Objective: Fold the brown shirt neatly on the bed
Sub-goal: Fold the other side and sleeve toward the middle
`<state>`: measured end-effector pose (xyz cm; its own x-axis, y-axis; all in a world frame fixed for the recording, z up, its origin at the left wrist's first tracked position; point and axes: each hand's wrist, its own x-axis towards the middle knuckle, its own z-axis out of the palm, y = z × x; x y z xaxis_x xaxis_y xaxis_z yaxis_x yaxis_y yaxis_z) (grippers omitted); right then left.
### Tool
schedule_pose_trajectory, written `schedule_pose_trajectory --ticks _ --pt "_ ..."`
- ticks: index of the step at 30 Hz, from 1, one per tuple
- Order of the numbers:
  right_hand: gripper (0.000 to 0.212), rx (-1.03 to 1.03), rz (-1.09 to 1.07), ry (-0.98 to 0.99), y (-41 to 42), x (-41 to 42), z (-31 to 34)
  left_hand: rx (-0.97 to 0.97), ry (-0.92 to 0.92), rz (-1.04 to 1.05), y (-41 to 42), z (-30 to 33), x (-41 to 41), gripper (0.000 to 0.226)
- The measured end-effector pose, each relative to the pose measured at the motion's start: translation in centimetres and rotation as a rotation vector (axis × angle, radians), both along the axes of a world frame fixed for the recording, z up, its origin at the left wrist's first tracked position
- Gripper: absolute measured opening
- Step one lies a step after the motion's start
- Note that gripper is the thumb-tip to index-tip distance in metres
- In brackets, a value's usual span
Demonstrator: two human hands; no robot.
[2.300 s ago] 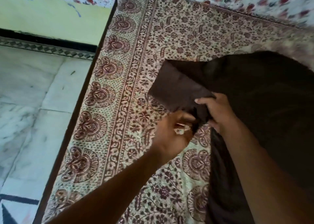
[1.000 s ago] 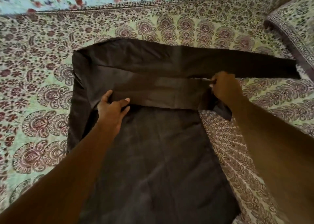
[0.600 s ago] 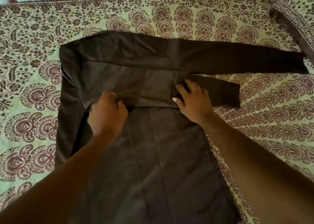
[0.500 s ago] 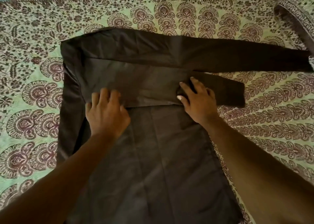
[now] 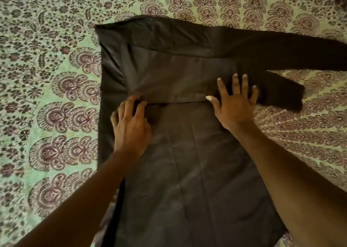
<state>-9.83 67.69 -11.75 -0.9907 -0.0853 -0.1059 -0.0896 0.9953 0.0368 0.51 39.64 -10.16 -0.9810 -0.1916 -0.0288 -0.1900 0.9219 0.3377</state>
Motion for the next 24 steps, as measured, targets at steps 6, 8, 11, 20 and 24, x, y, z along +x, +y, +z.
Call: schedule_pose_trajectory --ticks 6,8,11,20,24 --pt "0.075 -0.093 0.425 0.064 -9.4 5.6 0.2 0.019 -0.187 0.279 -2.3 1.3 9.9 0.063" --pt "0.075 -0.1 0.389 -0.018 -10.9 6.6 0.4 0.061 -0.294 0.3 -2.8 1.6 13.0 0.06" --pt "0.075 -0.13 0.165 -0.122 -11.7 6.5 1.2 0.058 -0.479 0.278 -2.8 1.8 16.6 0.059" --pt "0.038 -0.674 0.025 -0.176 -17.7 15.9 3.7 0.308 -0.38 0.123 -1.7 3.5 20.8 0.045" --pt "0.043 -0.889 -0.205 -0.521 -19.7 19.7 2.9 0.348 -0.54 -0.012 -1.4 3.5 23.1 0.079"
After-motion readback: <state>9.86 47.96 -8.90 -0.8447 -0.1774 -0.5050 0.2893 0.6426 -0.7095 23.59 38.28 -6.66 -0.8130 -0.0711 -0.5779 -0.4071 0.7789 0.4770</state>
